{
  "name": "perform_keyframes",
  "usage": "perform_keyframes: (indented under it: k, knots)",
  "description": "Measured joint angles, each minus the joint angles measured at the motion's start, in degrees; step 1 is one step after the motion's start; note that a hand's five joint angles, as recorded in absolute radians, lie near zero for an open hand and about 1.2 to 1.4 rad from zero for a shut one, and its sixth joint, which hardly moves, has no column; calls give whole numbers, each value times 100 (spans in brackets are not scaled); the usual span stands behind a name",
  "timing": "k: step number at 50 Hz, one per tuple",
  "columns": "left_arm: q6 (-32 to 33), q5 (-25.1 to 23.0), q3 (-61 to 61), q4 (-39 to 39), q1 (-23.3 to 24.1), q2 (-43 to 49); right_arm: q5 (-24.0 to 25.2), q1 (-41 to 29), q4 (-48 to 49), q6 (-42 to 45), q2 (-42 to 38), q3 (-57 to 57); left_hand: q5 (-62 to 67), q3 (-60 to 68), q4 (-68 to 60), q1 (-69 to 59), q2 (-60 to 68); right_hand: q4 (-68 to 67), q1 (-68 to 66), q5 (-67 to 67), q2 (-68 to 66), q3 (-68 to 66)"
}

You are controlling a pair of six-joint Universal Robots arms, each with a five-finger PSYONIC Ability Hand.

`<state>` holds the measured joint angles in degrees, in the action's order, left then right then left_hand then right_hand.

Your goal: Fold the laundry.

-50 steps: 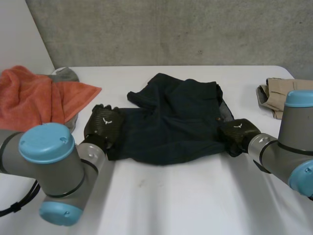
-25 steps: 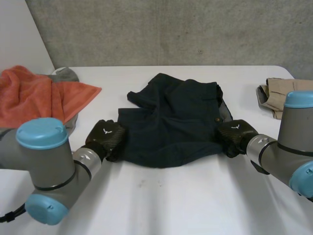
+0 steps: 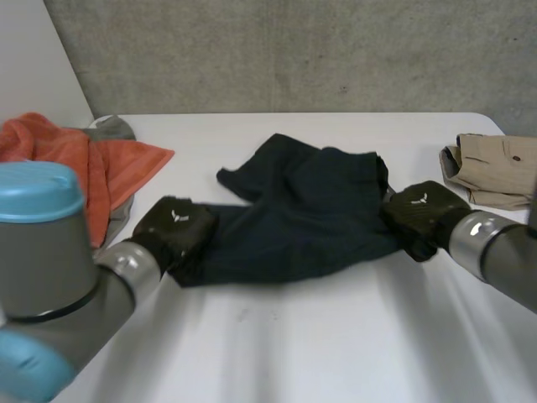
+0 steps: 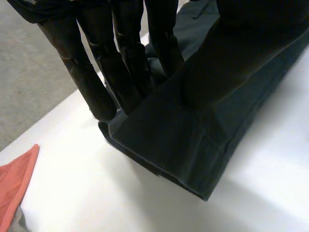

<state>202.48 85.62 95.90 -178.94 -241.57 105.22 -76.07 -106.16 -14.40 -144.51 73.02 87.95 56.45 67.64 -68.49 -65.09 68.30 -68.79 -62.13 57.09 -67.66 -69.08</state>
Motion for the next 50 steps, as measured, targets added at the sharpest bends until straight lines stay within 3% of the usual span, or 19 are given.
perform_keyframes:
  k: [5,11,19,23,27,32,35,38,43,50]
  knots:
    - [321,24,245,1409,290,-927,-202,-24,-1201,1234,681,179,0,27,-1,0,7,0,0,0,0,0]
    - [774,144,385,1988,556,-1094,-589,-37,-1928,2117,841,368,0,50,-20,0,12,0,0,0,0,0]
    - [1472,825,-660,1618,639,592,-873,-46,-1761,2277,-123,3,0,50,-23,0,15,0,0,0,0,0]
    - [1824,1260,-2079,1364,624,1580,-918,-96,-1306,2096,-724,-787,0,51,-24,0,19,0,0,8,0,0]
    - [2057,1464,-3482,890,588,2128,-919,-174,-614,1793,-954,-1620,0,52,-25,0,19,0,0,52,-1,0]
    - [2233,1399,-4877,-1253,519,2171,-877,-265,1330,1322,-908,-2495,78,53,-26,0,25,0,0,71,0,0]
    - [2247,1213,-5021,-2672,494,1918,-855,-293,2619,1186,-792,-2579,87,56,-26,0,27,0,0,70,0,0]
    - [2238,1059,-4935,-3613,478,1680,-843,-316,3769,1119,-704,-2539,92,63,-26,0,28,0,0,71,0,0]
    - [2193,953,-4605,-4019,456,1491,-841,-392,4400,1102,-725,-2467,144,64,-26,0,32,0,0,71,0,0]
    - [1903,980,-3460,-3524,404,1436,-803,-690,3958,1095,-995,-2359,144,78,-26,0,41,0,0,71,0,0]
